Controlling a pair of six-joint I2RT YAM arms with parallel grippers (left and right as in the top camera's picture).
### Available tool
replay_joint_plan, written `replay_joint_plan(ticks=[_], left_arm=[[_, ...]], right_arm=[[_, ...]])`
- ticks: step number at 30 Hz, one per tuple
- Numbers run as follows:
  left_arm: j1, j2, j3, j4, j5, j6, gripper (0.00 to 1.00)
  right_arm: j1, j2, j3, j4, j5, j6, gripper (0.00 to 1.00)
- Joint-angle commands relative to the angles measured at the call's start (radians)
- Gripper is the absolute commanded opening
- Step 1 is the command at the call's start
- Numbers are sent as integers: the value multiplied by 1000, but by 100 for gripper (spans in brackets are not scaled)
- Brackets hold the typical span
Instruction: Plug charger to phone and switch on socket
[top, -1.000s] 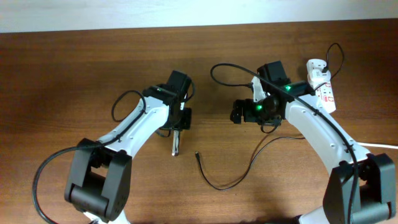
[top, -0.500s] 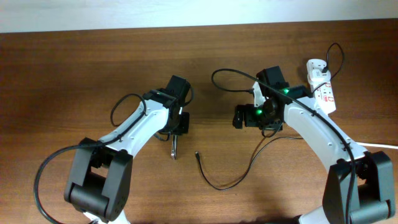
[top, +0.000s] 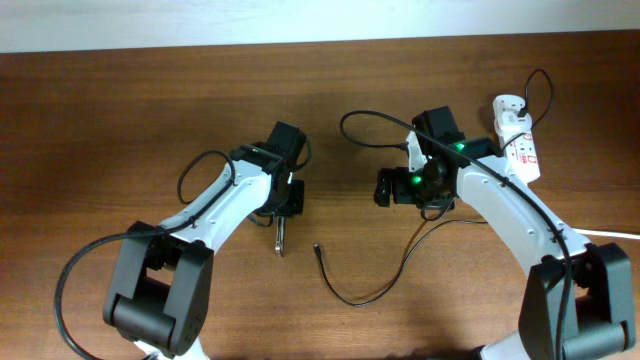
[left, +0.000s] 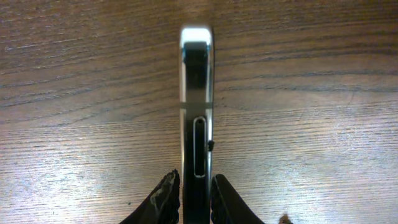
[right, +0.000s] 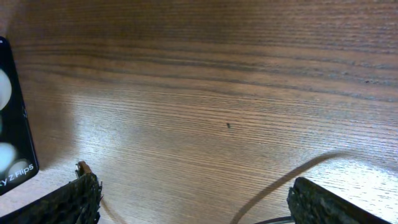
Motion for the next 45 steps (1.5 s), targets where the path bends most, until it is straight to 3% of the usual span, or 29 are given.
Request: replay_joint_plan(ticks=[1,5,6,8,10,11,13,15,16,17,21,45], left_arm=[[-3,31,-13,21,-11,-13,14],[-3,31,-11,27,-10,-13,9],[-3,31,-11,26,-10,-13,0],[-2,29,-8,24,4,-13,0],[56,-7,35,14,174,-12,0],[130,-42,58,22,382,-1,0],[241,-67,60,51,655,1,0],[305,-66,60,59,767,94,0],[347,-66,60,61,833,260,0],[344,-66,58,73,837,321,0],[344,-52,49,140,836,321,0],[344,-41,48,166,836,385,0]], right_arm=[[7,7,-5,4,16,8,99],[7,7,-5,5,17,8,99],[7,7,-5,4,17,8,99],[7,7,-5,0,17,8,99],[6,7,-5,5,16,8,99],[6,7,-5,4,16,8,99],[6,7,-5,4,16,8,99],[6,7,-5,4,16,8,99],[6,7,-5,4,16,8,99],[6,7,-5,4,16,8,99],[6,7,-5,4,16,8,99],[6,7,-5,4,16,8,99]])
